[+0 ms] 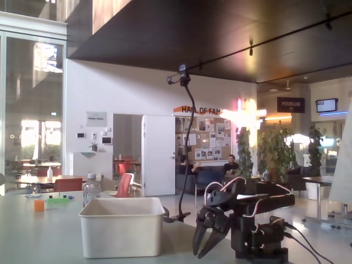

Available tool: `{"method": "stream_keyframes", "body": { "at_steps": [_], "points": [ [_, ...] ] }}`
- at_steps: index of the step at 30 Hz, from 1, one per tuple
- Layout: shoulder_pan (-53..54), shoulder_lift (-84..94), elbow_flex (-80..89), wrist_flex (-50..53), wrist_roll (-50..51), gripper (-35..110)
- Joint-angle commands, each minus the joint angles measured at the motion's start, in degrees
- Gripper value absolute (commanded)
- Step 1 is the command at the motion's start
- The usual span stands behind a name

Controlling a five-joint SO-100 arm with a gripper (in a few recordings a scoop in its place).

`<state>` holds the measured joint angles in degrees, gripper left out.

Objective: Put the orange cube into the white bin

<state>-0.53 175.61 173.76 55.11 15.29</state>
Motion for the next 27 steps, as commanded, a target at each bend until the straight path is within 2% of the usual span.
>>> {"method": "stream_keyframes", "body": {
  "at_steps": [1,11,27],
  "points": [
    [-0.2,0.4,-1.3,-0.8,-0.4,4],
    [-0.4,0.6,-10.8,-12.4,0.1,4],
    [-2.5,-4.0,-33.0,-15.4,0.2,4]
  ]
}}
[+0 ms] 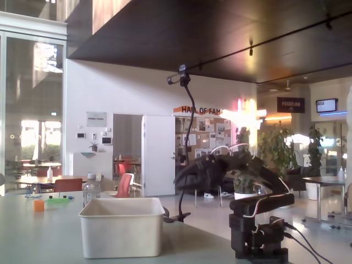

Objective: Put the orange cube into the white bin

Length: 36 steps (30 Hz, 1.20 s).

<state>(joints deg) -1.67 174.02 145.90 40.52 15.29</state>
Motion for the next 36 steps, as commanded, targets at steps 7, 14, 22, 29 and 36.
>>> {"method": "stream_keyframes", "body": {
  "at_steps": [7,14,22,29,36],
  "points": [
    [-5.8,-18.8,-23.2,1.1,-0.4,4],
    [-14.7,-44.4,-39.5,15.4,-0.5,4],
    [-22.4,-68.6,-55.7,30.7,-0.6,4],
    [-23.1,-82.0,-61.6,36.7,-0.7,4],
    [-23.0,-85.1,-62.3,35.9,-9.8,8]
  ]
}}
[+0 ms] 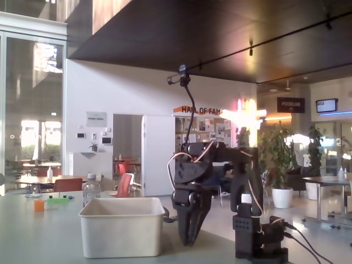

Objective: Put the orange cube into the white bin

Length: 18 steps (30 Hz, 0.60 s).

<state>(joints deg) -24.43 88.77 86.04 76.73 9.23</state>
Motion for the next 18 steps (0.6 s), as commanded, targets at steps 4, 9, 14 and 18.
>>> {"method": "stream_keyframes", "body": {
  "at_steps": [4,9,14,18],
  "points": [
    [0.0,0.1,-2.5,-0.4,-7.6,18],
    [-0.1,0.0,-2.5,-1.7,-8.0,32],
    [-0.2,-0.1,-2.4,-5.8,-7.9,42],
    [-0.1,-2.0,-2.3,-8.8,-7.9,47]
  ]
}}
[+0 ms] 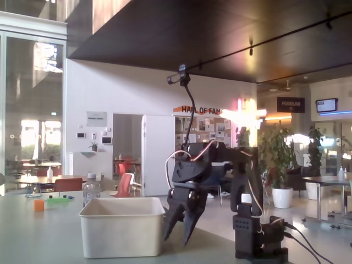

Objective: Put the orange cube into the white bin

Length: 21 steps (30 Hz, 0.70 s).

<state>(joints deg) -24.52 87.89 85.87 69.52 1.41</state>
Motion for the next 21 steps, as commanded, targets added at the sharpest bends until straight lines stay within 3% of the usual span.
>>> {"method": "stream_keyframes", "body": {
  "at_steps": [1,21],
  "points": [
    [0.3,-2.6,-2.2,-1.8,-0.1,47],
    [1.8,-24.9,-17.9,-4.9,0.1,48]
  ]
}}
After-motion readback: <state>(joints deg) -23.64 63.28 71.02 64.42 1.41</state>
